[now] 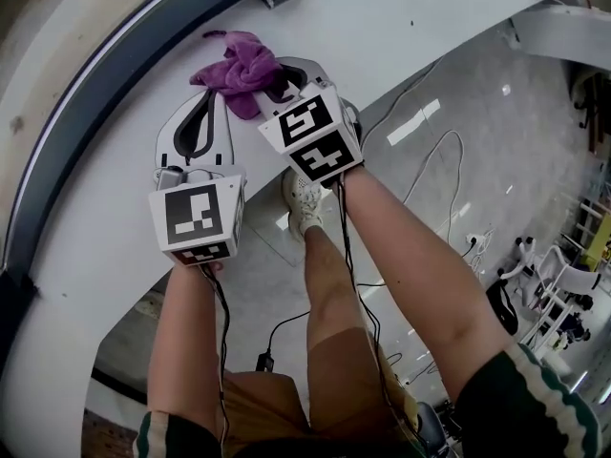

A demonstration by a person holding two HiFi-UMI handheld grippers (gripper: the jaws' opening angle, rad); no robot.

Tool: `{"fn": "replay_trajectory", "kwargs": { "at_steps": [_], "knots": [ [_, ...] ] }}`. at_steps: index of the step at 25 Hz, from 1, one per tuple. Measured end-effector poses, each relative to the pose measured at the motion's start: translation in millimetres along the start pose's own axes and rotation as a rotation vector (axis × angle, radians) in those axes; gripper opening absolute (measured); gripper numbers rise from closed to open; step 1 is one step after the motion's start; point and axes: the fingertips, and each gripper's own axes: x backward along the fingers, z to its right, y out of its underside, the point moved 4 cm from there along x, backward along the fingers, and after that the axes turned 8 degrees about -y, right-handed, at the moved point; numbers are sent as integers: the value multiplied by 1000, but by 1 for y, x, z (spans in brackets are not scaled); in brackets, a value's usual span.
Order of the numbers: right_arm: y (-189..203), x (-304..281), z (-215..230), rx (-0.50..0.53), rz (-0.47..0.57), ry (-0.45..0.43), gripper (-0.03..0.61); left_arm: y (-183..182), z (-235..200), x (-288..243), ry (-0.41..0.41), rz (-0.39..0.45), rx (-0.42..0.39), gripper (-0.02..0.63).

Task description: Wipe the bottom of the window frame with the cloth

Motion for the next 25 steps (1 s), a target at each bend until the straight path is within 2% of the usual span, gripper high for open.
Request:
{"fn": "replay_trajectory", "kwargs": {
  "at_steps": [14,18,25],
  "knots": [
    [12,18,61,-59,-14,113,112,-8,33,-30,58,8,-43,9],
    [15,18,58,-47,-19,108,114,-6,34,-30,55,12,-42,9],
    [35,26,47,-35,-42,96,112,1,55,-19,138,36,-48,9]
  ]
}}
